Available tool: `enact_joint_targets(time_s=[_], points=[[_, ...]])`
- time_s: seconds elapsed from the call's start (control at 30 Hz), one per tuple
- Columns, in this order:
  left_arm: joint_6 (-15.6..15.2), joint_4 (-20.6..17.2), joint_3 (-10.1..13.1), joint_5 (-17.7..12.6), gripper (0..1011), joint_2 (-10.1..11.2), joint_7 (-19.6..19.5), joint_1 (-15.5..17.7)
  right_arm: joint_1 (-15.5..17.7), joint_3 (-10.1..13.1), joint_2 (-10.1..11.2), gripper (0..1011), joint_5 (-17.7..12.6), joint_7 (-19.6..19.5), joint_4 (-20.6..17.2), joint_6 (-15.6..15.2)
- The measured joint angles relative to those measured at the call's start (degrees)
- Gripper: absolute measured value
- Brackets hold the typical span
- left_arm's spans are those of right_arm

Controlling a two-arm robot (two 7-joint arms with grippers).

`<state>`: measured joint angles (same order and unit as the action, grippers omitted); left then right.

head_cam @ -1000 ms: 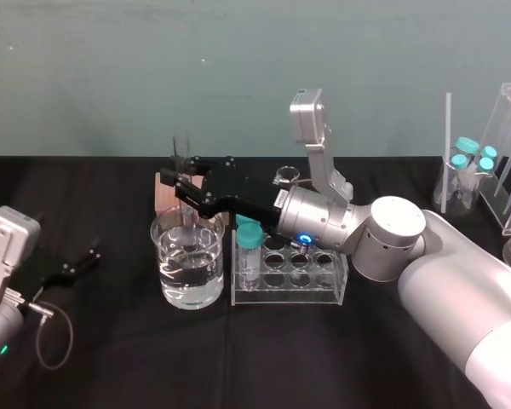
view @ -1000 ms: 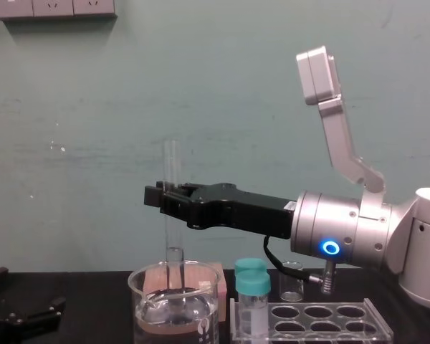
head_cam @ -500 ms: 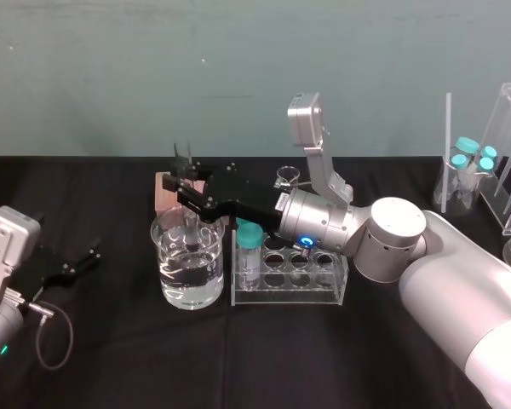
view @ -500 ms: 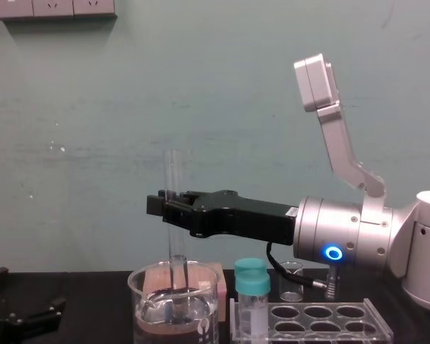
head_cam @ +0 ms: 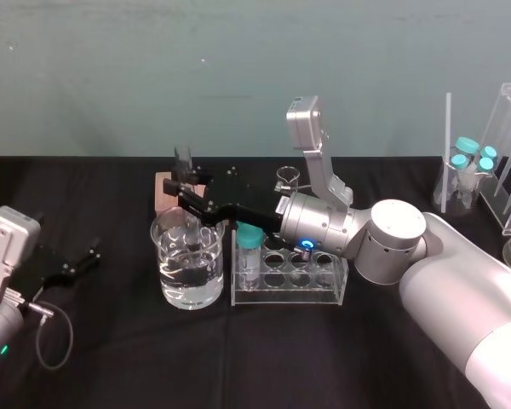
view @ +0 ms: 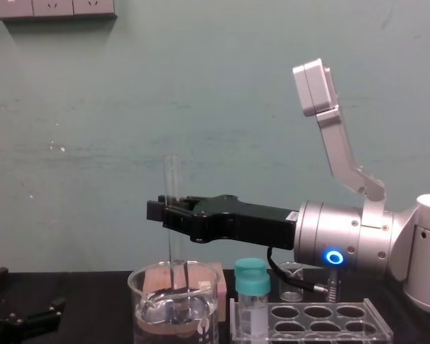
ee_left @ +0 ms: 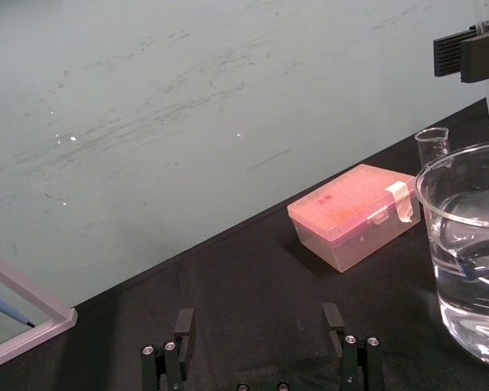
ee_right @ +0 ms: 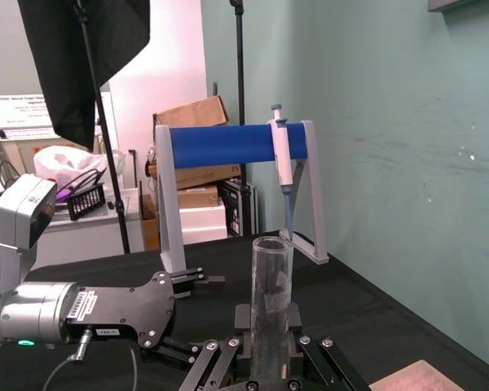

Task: Hold the test tube with one hand and immerse one end into the beaker, then return it to the test tube rack.

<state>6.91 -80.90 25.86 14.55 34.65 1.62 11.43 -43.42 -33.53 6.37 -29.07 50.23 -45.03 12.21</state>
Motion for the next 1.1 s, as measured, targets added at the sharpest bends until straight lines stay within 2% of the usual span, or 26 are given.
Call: enact_joint_targets(time_s=[1.1], points=[[0.0, 0.0, 0.0, 0.0, 1000, 0.0, 0.0, 0.0, -0.5, 0.3, -0.5, 236, 0.6, 0.6, 1.2, 0.1]])
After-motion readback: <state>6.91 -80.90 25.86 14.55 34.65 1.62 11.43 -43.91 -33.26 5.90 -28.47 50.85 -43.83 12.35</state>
